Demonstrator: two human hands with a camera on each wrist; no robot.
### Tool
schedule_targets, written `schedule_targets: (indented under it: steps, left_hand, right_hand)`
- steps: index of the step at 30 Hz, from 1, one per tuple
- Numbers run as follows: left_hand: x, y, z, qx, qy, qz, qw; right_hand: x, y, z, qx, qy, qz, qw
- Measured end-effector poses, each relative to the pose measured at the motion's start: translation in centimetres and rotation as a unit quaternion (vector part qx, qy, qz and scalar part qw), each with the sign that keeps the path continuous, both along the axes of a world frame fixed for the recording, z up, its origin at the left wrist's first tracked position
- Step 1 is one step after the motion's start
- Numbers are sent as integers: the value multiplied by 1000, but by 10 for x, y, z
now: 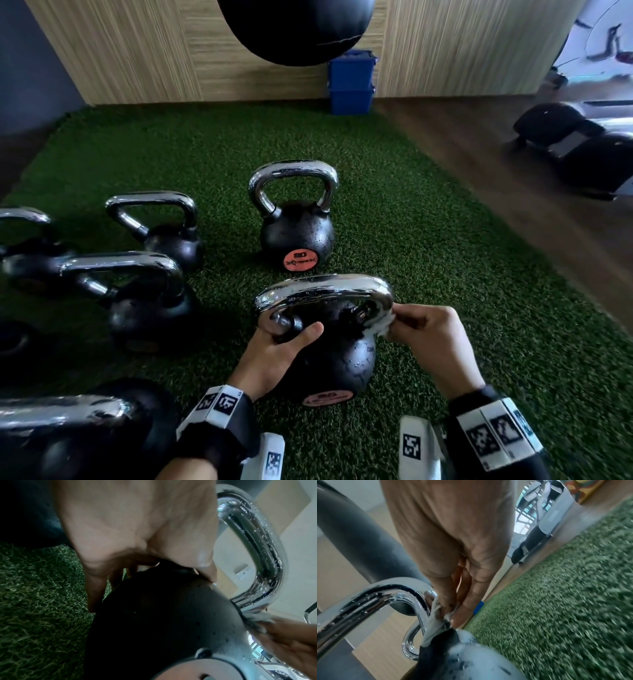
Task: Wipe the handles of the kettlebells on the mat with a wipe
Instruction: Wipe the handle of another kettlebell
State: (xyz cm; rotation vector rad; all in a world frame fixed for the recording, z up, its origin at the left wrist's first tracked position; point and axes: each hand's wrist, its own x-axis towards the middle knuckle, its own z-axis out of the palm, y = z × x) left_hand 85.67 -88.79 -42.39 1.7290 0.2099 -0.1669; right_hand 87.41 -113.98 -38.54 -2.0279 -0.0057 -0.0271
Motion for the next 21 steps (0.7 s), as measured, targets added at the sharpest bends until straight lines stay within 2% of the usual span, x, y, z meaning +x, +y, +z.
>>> schedule_targets:
  steps: [2, 4, 7, 9, 10, 11, 12, 13, 14, 15, 18, 21]
  left_hand:
    - [-2, 2, 3, 54, 32, 5, 998]
    - [-3, 5, 8, 159, 89, -3, 983]
    - [-8, 12, 24, 346, 159, -81, 921]
    - [-16, 18, 39, 436, 145, -115, 881]
    - [-21, 19, 47, 449, 124, -113, 878]
    - [-25, 21, 54, 432, 100, -110, 890]
    - [-30, 21, 61, 367, 71, -108, 921]
    - [-35, 18, 69, 260, 40, -98, 960]
    - [-39, 13, 76, 136, 11, -85, 987]
    - [-42, 7, 83, 35, -17, -81, 996]
    - [-46, -3, 88, -139, -46, -102, 984]
    - [-45, -9, 88, -203, -68, -132, 968]
  right_hand:
    - [0, 3, -3, 21, 27, 9, 999]
    - [-1, 1, -4, 11, 48, 10, 999]
    - [-9, -3, 4, -82, 78, 87, 990]
    - [-17, -5, 14, -111, 77, 140, 981]
    - [-22, -5, 20, -120, 60, 155, 979]
    - [-27, -5, 28, -126, 35, 167, 977]
    - [-31, -4, 35, -120, 9, 177, 977]
    - [-35, -2, 43, -94, -9, 186, 978]
    - [-38, 1, 50, -54, -19, 193, 979]
    - [-41, 4, 56, -16, -25, 200, 979]
    - [-46, 16, 66, 27, -75, 183, 980]
    - [-46, 27, 72, 35, -127, 142, 981]
